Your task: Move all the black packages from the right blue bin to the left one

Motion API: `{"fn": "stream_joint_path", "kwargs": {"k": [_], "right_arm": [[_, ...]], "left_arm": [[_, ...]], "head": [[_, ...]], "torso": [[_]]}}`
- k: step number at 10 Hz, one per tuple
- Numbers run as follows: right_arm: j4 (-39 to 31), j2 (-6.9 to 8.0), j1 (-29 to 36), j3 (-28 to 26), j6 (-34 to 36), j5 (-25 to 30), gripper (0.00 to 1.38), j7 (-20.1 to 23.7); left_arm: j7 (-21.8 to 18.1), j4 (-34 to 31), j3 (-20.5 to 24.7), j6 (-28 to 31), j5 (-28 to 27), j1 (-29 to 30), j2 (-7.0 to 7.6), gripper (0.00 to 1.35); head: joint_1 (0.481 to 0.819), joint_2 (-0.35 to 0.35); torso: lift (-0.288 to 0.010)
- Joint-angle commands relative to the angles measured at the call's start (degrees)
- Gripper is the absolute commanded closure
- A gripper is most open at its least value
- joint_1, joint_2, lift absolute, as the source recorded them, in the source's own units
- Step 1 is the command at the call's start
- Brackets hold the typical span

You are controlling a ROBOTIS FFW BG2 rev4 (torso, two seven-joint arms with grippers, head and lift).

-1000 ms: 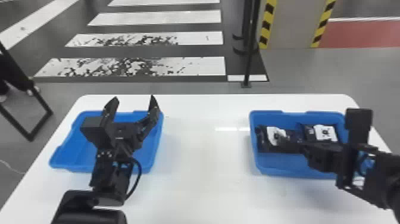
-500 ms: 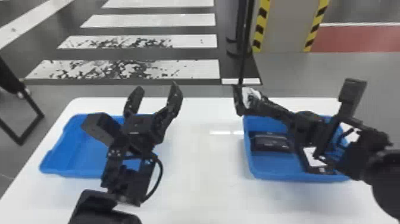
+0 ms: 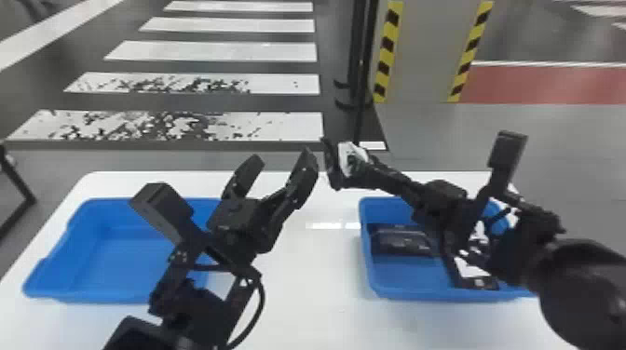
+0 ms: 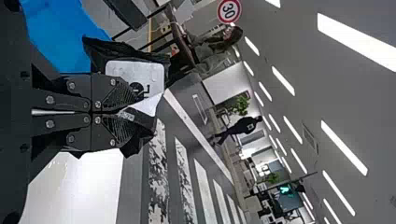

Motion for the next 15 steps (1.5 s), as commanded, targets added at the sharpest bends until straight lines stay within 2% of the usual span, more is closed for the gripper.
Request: {"fn": "stream_joint_path", "kwargs": {"k": [1,4,5,6,7,8,12,13,14,15], "right_arm": [[0.6,-0.19,-1.2,2.4,0.0,-0.9,1.16,0.0],[0.8,-0.28,-2.2,6.8,0.0,-3.4,1.16,0.0],[0.6,-0.37,-2.5,7.9,-0.1,-4.3,1.16,0.0],[0.1,-0.45,-2.5,8.8,-0.4,-4.9,1.16,0.0],[0.1,-0.45,-2.5,9.0,-0.8,-4.9,1.16,0.0],[0.1,-0.45,-2.7,9.0,-1.5,-4.9,1.15,0.0],[0.5,-0.63,-2.2,9.0,-2.3,-4.5,1.14,0.0],[0.8,-0.63,-1.6,8.8,-3.2,-4.5,1.05,0.0],[1.1,-0.63,-0.8,8.4,-4.5,-4.5,0.67,0.2],[1.2,-0.72,0.5,7.5,-4.8,-4.5,0.21,0.4]], "left_arm": [[0.0,-0.1,-0.4,1.2,-2.1,-0.3,0.13,0.14],[0.4,-0.1,-0.9,2.7,-3.5,-0.7,0.13,0.14],[0.4,-0.1,-0.8,3.4,-3.9,-0.7,0.13,0.19],[0.5,0.1,-0.4,4.0,-5.0,-0.7,0.04,0.55],[1.0,-0.1,-0.3,5.4,-5.4,-0.7,0.04,1.05],[1.4,-0.1,-0.2,5.9,-5.4,-0.7,-0.05,1.21],[2.3,-0.1,0.5,3.7,-5.1,0.0,-0.14,1.21],[2.5,-0.1,0.7,3.3,-5.1,0.0,-0.14,1.21],[2.8,0.1,1.3,3.1,-5.1,-0.1,-0.22,1.21],[3.6,0.1,2.6,3.0,-6.1,-0.6,-0.4,1.21]], "head": [[0.621,-0.027],[0.629,0.0],[0.633,0.013],[0.637,0.024],[0.64,0.031],[0.641,0.042],[0.637,0.049],[0.639,0.052],[0.641,0.055],[0.641,0.056]], "torso": [[-0.14],[-0.14],[-0.14],[-0.14],[-0.14],[-0.14],[-0.14],[-0.14],[-0.14],[-0.14]]}}
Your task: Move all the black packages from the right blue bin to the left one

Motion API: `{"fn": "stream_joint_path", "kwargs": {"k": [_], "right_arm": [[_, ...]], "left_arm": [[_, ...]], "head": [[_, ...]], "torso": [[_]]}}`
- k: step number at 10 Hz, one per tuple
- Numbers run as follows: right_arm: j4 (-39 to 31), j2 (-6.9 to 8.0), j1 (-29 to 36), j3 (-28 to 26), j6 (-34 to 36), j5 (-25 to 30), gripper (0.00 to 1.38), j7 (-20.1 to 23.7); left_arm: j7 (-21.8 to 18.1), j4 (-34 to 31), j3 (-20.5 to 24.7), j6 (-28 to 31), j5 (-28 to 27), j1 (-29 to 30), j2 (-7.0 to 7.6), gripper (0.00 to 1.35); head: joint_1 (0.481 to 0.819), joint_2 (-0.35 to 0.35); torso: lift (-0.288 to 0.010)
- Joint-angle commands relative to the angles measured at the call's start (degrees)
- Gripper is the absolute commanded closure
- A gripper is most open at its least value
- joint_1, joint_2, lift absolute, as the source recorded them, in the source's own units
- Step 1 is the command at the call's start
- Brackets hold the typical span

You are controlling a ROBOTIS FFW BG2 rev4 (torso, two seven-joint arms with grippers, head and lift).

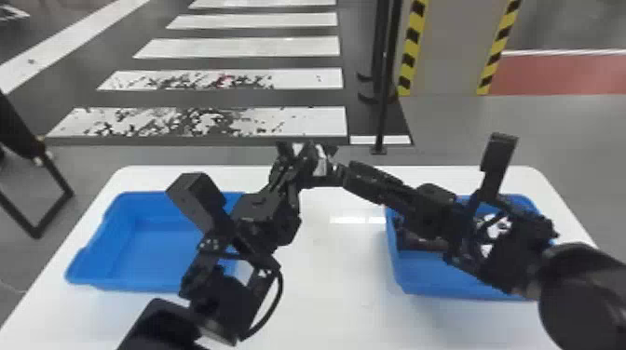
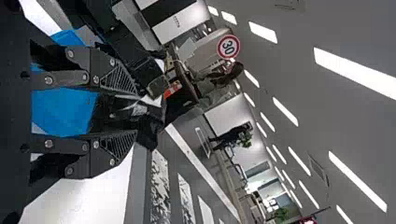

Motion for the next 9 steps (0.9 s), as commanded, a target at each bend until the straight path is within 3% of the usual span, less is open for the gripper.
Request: {"fn": "stream_joint_path", "kwargs": {"k": [1,3,4,5,6,7,9], "right_arm": [[0.2,0.05,1.6,-1.5,-0.5,0.0,0.0,0.2],[0.2,-0.04,2.4,-2.4,-0.5,0.0,0.08,0.3],[0.1,-0.04,2.5,-2.6,-0.4,0.2,0.07,0.3],[-0.5,-0.04,3.1,-3.5,-0.1,1.0,0.07,0.3],[-0.6,0.05,3.8,-4.8,0.2,1.1,0.08,0.3],[-0.9,0.05,4.5,-5.9,0.5,1.1,0.07,0.3],[-1.4,0.14,4.7,-6.7,1.5,2.4,0.08,0.1]], "left_arm": [[1.6,1.2,3.9,0.0,-4.6,-1.0,-0.89,1.21],[5.8,13.6,13.9,-3.7,-22.0,-5.5,-3.26,1.21],[8.3,17.2,17.8,-2.7,-30.1,-6.6,-3.61,1.07],[8.5,17.2,21.0,-0.6,-36.3,-5.6,-3.79,0.62],[8.5,17.1,22.3,-1.7,-38.4,-3.3,-3.79,0.49],[8.5,16.6,23.0,-3.7,-37.6,-1.7,-4.23,0.47],[8.4,16.8,22.7,-10.3,-32.5,0.4,-4.93,0.3]], "head": [[0.641,0.057],[0.635,0.097],[0.632,0.157],[0.638,0.214],[0.642,0.234],[0.654,0.267],[0.678,0.273]], "torso": [[-0.14],[-0.14],[-0.14],[-0.14],[-0.14],[-0.14],[-0.14]]}}
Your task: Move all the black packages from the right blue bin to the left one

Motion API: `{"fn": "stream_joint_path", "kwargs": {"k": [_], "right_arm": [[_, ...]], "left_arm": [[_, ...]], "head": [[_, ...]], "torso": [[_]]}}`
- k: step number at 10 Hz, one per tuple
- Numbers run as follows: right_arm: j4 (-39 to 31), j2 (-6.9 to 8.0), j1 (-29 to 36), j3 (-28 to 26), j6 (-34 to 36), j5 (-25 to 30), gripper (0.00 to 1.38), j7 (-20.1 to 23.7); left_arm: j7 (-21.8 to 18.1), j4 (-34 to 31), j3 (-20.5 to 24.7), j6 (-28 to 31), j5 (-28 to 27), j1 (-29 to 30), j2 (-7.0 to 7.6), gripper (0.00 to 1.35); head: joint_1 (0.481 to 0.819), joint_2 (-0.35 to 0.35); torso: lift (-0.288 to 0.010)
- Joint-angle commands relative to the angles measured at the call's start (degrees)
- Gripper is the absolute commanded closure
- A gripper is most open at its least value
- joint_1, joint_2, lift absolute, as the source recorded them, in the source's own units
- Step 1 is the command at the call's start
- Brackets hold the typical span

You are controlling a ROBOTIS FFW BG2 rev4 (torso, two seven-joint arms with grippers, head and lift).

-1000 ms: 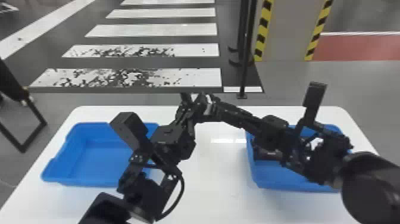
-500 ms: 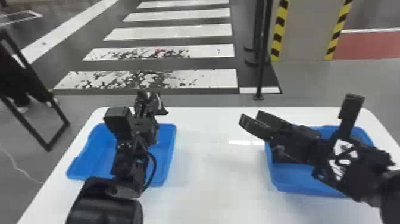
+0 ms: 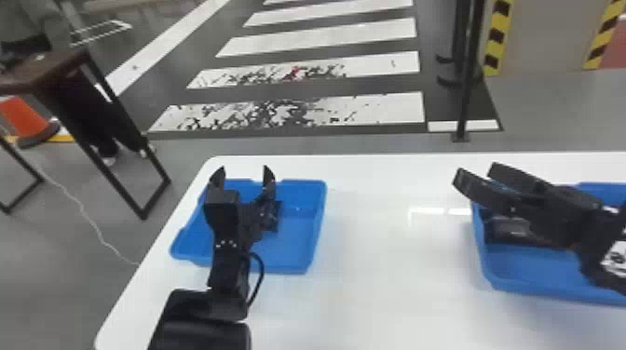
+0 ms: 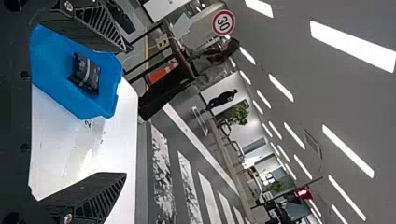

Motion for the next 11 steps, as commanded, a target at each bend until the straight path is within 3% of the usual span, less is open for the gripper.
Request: {"fn": "stream_joint_path", "kwargs": {"k": [1,3,6,8,11], "right_arm": [[-0.8,0.32,0.5,-1.3,1.1,2.3,0.08,-1.2],[-3.5,1.29,1.4,-5.7,6.3,11.5,0.08,-6.3],[4.1,1.2,-3.9,-6.0,14.9,20.4,0.08,-9.5],[13.8,1.11,-7.7,-3.7,14.5,20.7,0.08,-10.3],[18.4,1.11,-9.9,-1.8,16.4,19.4,0.11,-11.7]], "left_arm": [[-0.8,-0.3,-1.6,-8.8,6.2,1.6,-0.03,0.28],[-1.4,-7.1,-5.7,-13.5,12.2,5.2,0.94,0.29],[-2.5,-11.0,-10.3,-11.8,18.8,6.8,2.17,0.26],[-3.9,-11.7,-11.4,-9.5,19.8,6.8,2.61,0.26],[-4.1,-12.0,-11.4,-8.1,19.8,7.1,2.79,0.26]], "head": [[0.681,0.267],[0.673,0.226],[0.679,0.113],[0.695,0.045],[0.695,0.024]], "torso": [[-0.14],[-0.14],[-0.14],[-0.14],[-0.14]]}}
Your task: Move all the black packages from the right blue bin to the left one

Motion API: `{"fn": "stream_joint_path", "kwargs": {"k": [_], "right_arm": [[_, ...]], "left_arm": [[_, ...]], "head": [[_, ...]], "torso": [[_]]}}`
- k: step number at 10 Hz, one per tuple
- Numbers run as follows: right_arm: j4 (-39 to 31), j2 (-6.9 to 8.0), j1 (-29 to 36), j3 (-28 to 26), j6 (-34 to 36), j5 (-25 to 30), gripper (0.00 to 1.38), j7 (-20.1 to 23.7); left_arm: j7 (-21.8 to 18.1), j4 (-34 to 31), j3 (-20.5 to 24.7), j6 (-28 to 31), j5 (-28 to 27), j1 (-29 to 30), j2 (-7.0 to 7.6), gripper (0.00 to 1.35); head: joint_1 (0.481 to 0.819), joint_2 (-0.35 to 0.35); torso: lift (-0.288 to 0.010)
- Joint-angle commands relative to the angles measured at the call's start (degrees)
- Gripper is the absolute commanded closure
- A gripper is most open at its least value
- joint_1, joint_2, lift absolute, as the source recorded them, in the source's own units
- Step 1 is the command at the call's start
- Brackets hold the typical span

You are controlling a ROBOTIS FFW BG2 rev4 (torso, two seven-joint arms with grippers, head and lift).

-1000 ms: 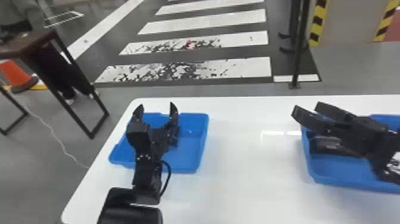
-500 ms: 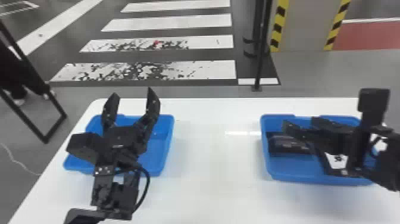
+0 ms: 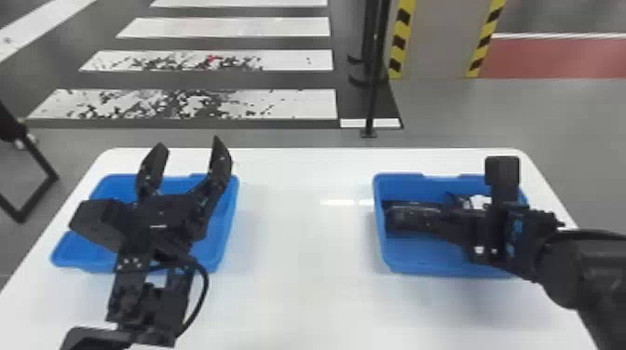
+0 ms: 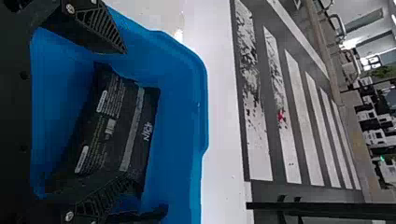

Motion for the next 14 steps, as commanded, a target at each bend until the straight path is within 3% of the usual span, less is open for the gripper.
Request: {"fn": "stream_joint_path", "kwargs": {"k": [1,2,3,8,12,14], "right_arm": [[5.0,-0.14,-2.7,1.8,0.4,-1.3,0.22,-0.1],[6.3,-0.14,-3.4,2.4,0.3,-1.6,0.51,-0.1],[7.4,-0.23,-3.0,2.5,-1.6,-4.0,1.1,-0.2],[3.5,-0.23,1.6,0.1,-6.1,-8.4,1.16,-0.1],[-12.8,1.36,16.3,-10.6,-7.3,-9.7,1.16,0.0],[-15.1,1.18,15.1,-10.7,-10.9,-10.6,1.16,3.3]], "left_arm": [[0.0,-0.1,0.1,0.6,0.1,0.1,0.02,0.26],[-0.1,-0.1,0.0,1.2,0.1,0.1,0.02,0.26],[-0.1,-0.1,0.1,1.5,0.1,0.1,0.02,0.26],[-0.1,-0.1,0.3,3.8,0.1,-0.1,-0.06,0.26],[-0.1,-0.1,0.4,2.2,1.2,0.4,-0.15,0.26],[-0.5,-0.3,-2.3,0.3,4.1,-0.5,0.38,0.26]], "head": [[0.695,0.024],[0.695,0.027],[0.695,0.03],[0.695,0.052],[0.695,0.017],[0.695,0.001]], "torso": [[-0.14],[-0.14],[-0.14],[-0.14],[-0.14],[-0.14]]}}
